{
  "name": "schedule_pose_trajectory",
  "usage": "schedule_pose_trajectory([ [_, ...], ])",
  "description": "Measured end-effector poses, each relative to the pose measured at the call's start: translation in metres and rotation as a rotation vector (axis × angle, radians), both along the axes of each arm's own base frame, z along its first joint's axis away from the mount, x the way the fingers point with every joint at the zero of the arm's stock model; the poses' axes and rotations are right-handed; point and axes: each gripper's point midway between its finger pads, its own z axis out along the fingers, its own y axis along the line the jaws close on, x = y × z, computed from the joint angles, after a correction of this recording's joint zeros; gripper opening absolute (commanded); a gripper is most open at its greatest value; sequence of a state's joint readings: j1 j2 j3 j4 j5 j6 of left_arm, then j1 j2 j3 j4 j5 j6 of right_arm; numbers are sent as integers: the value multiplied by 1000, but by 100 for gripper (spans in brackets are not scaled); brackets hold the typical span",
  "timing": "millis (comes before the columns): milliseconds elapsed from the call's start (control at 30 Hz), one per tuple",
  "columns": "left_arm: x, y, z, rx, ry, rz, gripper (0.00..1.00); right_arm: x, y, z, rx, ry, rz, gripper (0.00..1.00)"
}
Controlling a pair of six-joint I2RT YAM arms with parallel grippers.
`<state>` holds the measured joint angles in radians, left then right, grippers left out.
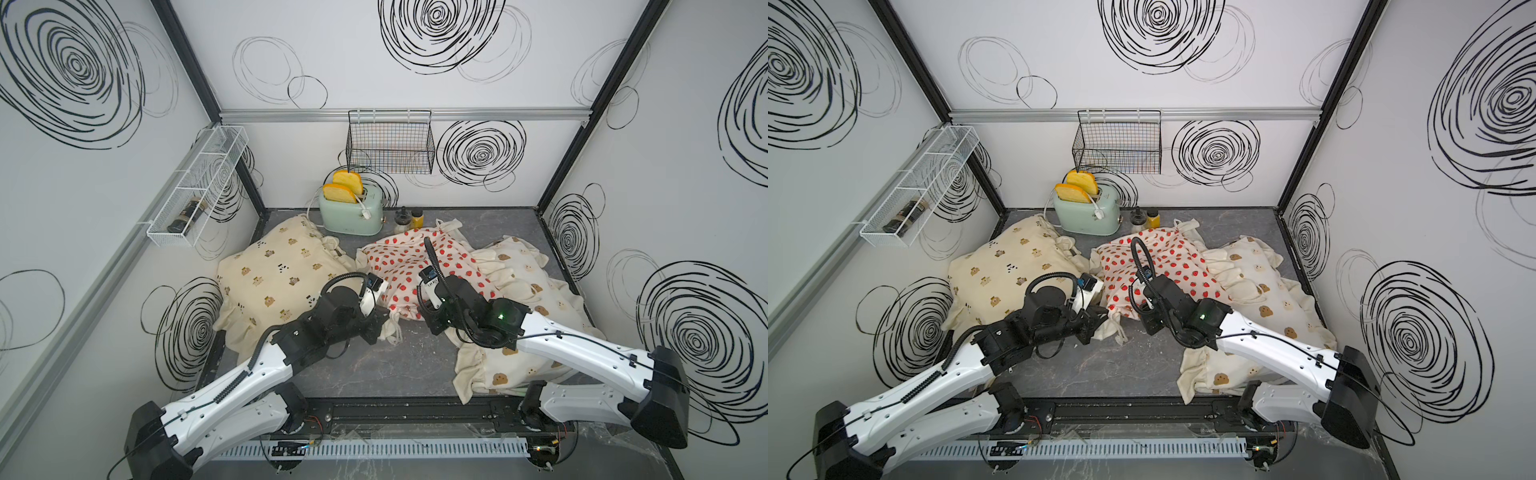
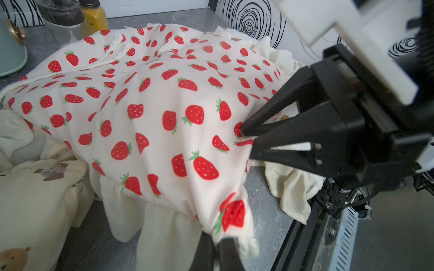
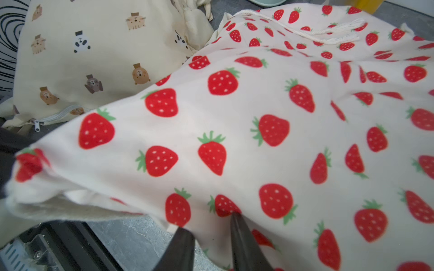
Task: Zip up pillowcases
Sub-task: Zip the zipper on the pillowcase.
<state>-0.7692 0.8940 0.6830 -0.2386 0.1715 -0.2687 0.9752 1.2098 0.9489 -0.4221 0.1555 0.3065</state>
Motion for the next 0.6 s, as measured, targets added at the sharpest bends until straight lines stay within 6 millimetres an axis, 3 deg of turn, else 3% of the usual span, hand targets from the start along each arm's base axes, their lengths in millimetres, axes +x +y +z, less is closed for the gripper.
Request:
schedule_pose_trajectory([
  [100, 0, 0, 0, 0, 0, 0, 0, 4, 0, 4, 18, -7, 2, 18],
  [300, 0, -1, -2, 3, 5, -2, 0, 1, 3, 16, 49, -36, 40, 0],
  [467, 1, -1, -7, 19, 13, -5, 1, 3, 2, 21, 68, -40, 52, 0],
  [500, 1, -1, -9, 26, 15, -6, 5, 4, 1, 21, 71, -35, 53, 0],
  [567, 2, -1, -12, 39, 14, -6, 23, 6, -1, 21, 82, -22, 54, 0],
  [600, 1, -1, -12, 43, 12, -5, 24, 6, -1, 21, 88, -15, 59, 0],
])
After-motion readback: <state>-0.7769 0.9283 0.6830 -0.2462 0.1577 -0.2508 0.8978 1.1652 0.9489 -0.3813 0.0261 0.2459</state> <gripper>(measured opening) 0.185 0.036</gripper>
